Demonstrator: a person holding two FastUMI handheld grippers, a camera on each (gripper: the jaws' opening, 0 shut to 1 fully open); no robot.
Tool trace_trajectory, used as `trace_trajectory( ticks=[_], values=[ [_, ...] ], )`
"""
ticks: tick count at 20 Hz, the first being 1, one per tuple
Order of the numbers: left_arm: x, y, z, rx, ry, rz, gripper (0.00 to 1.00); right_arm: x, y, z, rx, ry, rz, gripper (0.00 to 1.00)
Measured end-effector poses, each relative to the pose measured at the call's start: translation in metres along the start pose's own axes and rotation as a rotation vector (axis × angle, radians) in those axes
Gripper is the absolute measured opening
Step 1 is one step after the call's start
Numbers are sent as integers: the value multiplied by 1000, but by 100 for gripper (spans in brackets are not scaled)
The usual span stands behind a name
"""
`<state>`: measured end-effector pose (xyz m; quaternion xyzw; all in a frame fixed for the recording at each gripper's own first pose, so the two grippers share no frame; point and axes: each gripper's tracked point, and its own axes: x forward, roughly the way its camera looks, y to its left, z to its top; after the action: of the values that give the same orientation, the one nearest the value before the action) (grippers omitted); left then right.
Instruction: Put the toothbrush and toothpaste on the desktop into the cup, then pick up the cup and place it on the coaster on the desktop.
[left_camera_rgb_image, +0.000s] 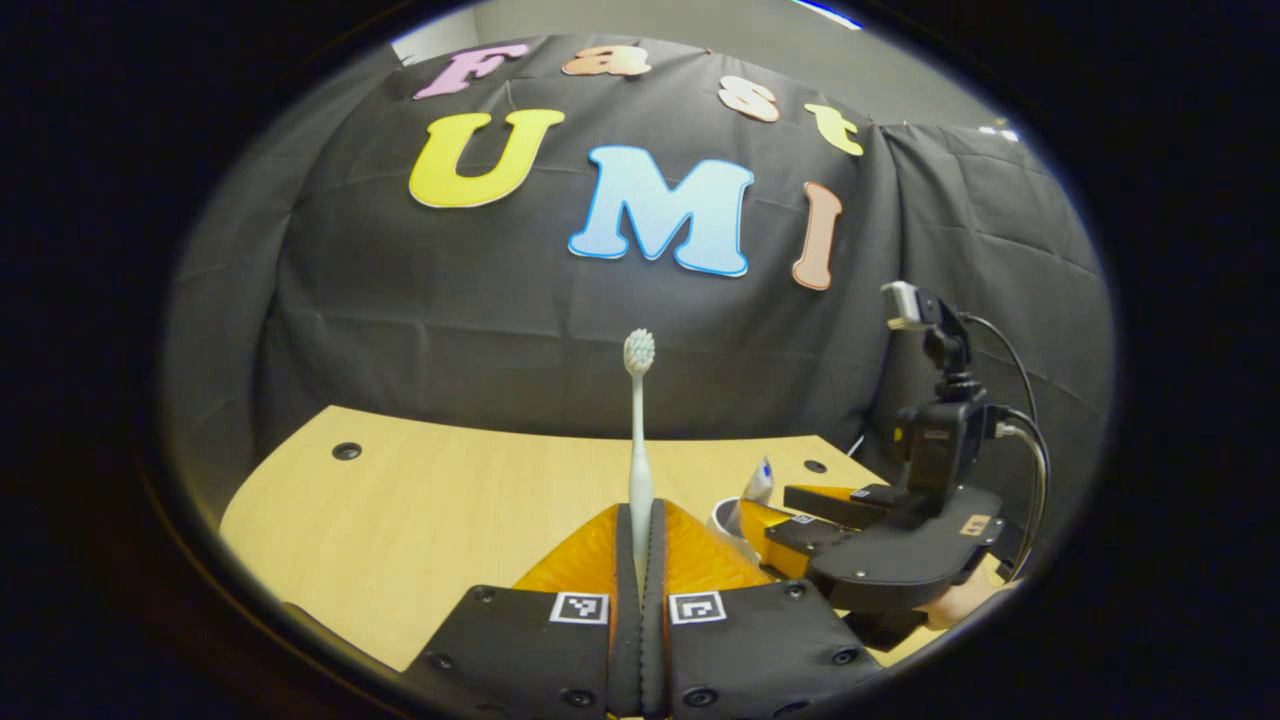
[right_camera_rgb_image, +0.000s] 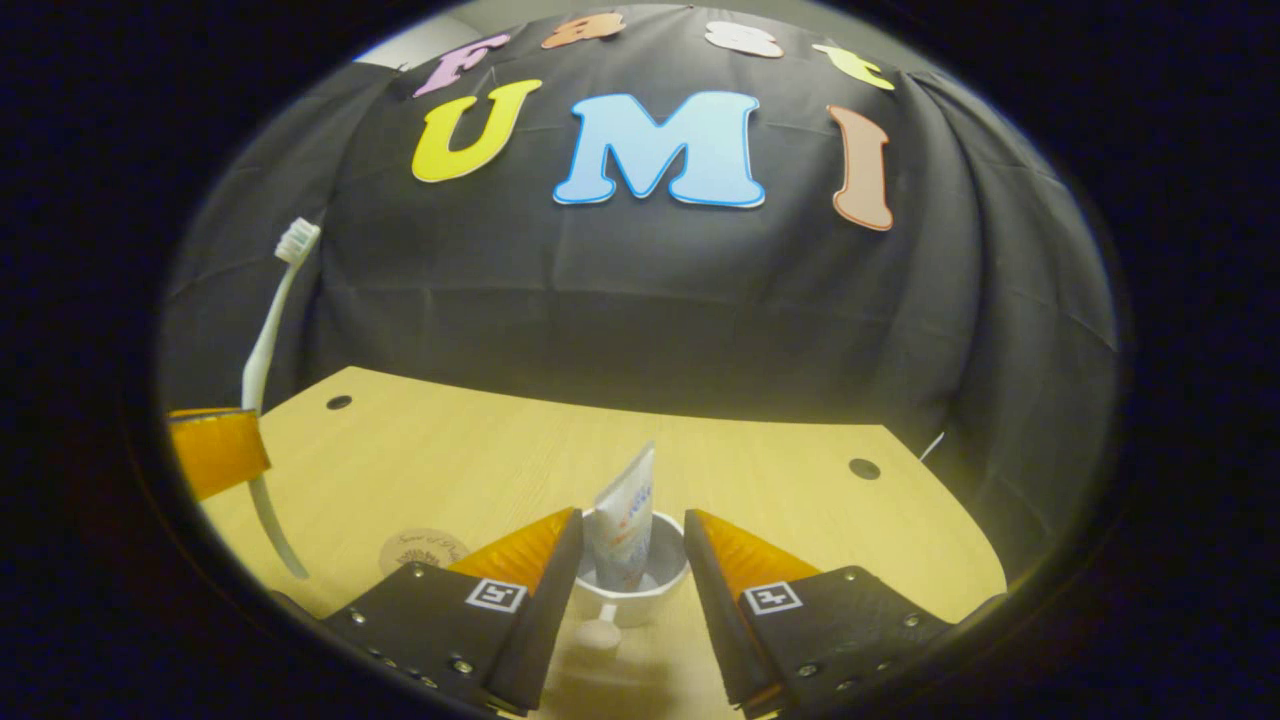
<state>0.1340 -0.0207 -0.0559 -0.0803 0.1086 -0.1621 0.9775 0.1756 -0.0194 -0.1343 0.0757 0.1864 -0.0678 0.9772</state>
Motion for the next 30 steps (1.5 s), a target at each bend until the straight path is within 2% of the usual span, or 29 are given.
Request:
trace_trajectory(
  ticks=[3, 7, 11, 14, 17, 20, 22, 23, 24, 30],
  values=[
    [10, -12, 5, -13, -22, -41, 8, -32, -10, 10, 43, -26, -16, 64],
    [30, -33, 22, -47, -104, -140, 8, -78, -31, 17, 102, -43, -48, 64],
    [47, -51, 40, -56, -186, -218, 7, -122, -47, -1, 156, 4, -86, 68],
    [66, -64, 48, -103, -225, -273, 7, -150, -56, -21, 173, 49, -123, 64],
    [88, -73, 50, -115, -254, -282, 7, -173, -57, -41, 183, 98, -154, 64],
    [111, -79, 33, -118, -224, -294, 8, -185, -56, -55, 223, 137, -158, 64],
    [126, -77, 17, -110, -192, -277, 7, -191, -59, -58, 244, 151, -166, 64],
    [131, -75, 8, -112, -175, -270, 7, -191, -62, -59, 253, 156, -171, 67],
    [135, -74, 1, -116, -161, -271, 7, -191, -64, -60, 263, 161, -175, 64],
    [144, -74, -29, -85, -91, -258, 9, -185, -68, -56, 303, 166, -173, 64]
  ],
)
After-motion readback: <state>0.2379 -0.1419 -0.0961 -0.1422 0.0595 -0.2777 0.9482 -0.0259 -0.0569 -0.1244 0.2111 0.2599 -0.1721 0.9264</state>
